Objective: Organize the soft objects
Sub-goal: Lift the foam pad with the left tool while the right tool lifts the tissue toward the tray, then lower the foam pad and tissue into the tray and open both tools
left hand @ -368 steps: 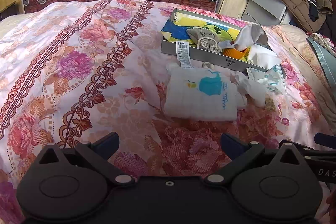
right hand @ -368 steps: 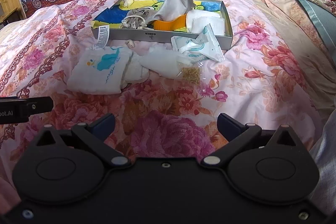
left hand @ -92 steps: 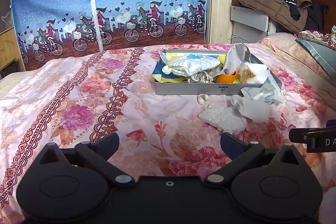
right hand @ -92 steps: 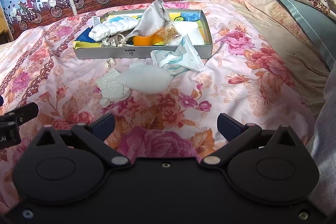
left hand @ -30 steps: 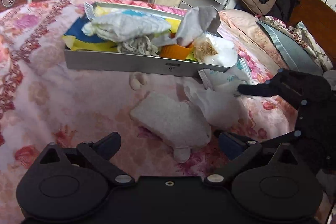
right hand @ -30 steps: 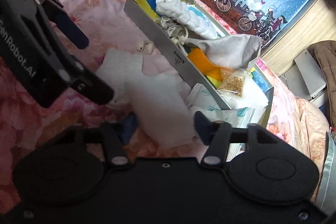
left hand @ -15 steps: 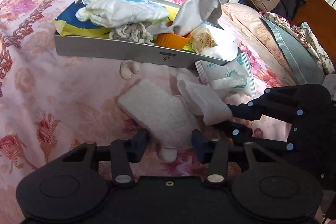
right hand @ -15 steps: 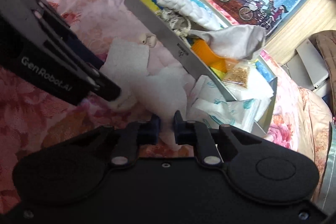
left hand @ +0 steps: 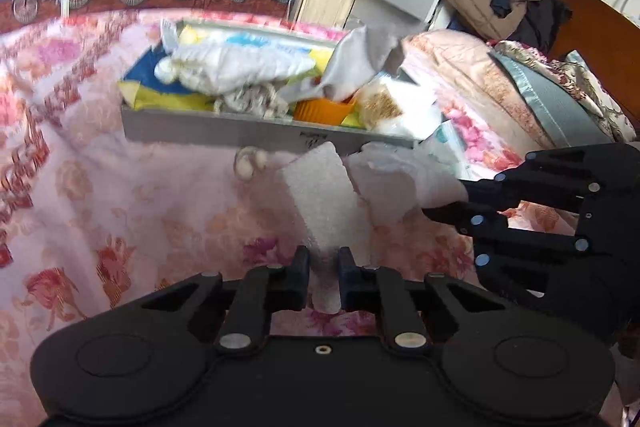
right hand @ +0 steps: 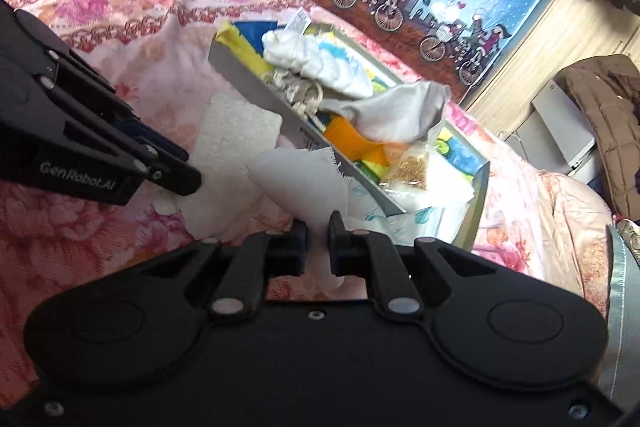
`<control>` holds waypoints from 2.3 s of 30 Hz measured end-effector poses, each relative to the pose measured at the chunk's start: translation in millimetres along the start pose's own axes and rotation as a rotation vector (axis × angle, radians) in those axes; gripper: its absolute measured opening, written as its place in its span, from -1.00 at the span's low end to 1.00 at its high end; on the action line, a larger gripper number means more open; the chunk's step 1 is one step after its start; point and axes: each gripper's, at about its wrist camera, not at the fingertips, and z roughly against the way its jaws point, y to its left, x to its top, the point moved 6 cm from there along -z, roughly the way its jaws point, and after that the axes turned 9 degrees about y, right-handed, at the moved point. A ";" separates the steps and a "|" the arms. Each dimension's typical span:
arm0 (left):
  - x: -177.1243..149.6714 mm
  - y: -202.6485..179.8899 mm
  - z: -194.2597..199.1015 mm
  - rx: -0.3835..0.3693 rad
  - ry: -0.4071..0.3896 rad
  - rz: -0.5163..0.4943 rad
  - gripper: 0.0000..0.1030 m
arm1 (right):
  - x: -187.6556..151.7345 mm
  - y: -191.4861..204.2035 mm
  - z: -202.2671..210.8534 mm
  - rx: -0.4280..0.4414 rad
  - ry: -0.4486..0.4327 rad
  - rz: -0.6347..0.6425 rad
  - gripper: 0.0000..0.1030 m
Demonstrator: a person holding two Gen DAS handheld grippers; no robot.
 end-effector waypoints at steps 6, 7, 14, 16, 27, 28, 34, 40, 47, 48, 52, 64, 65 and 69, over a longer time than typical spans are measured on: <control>0.5 -14.7 18.5 0.047 -0.065 -0.055 -0.77 | 4.4 -12.2 20.1 -0.043 -0.051 -0.044 -0.90; 0.8 -16.3 21.3 0.058 -0.078 -0.062 -0.77 | 5.0 -15.1 23.2 -0.056 -0.065 -0.051 -0.90; 17.1 -16.0 43.2 0.110 -0.184 -0.049 -0.78 | 15.2 -39.0 38.4 -0.138 -0.173 -0.112 -0.90; 24.4 -13.3 48.4 0.122 -0.217 -0.036 -0.77 | 20.6 -46.3 38.1 -0.166 -0.196 -0.129 -0.90; 114.5 -0.9 45.0 0.215 -0.323 -0.022 -0.77 | 61.1 -134.1 1.7 -0.307 -0.318 -0.341 -0.90; 124.9 -2.2 40.6 0.220 -0.327 -0.025 -0.77 | 60.7 -142.7 -3.4 -0.313 -0.316 -0.357 -0.90; 177.6 -5.7 1.8 0.228 -0.314 -0.020 -0.77 | 59.3 -170.3 -46.2 -0.262 -0.243 -0.415 -0.90; 196.0 1.4 -46.9 0.246 -0.221 0.020 -0.77 | 49.5 -182.7 -82.6 -0.183 -0.164 -0.465 -0.89; 191.1 9.3 -69.3 0.251 -0.130 0.039 -0.73 | 40.2 -165.3 -96.6 -0.100 -0.097 -0.489 -0.83; 191.0 10.2 -69.4 0.256 -0.124 0.046 -0.71 | 38.0 -166.5 -99.4 -0.100 -0.092 -0.484 -0.79; 193.3 12.4 -64.4 0.277 -0.120 0.071 -0.63 | 39.9 -164.3 -93.6 -0.086 -0.099 -0.495 -0.35; 187.4 6.4 -9.8 0.310 -0.194 0.063 0.39 | 35.9 -169.5 -37.9 -0.062 -0.231 -0.560 0.92; 185.7 6.0 -1.9 0.315 -0.210 0.063 0.44 | 35.6 -170.7 -33.6 -0.058 -0.242 -0.568 0.94; 178.9 4.6 28.5 0.337 -0.251 0.063 0.61 | 35.3 -172.5 -7.4 -0.048 -0.310 -0.596 0.99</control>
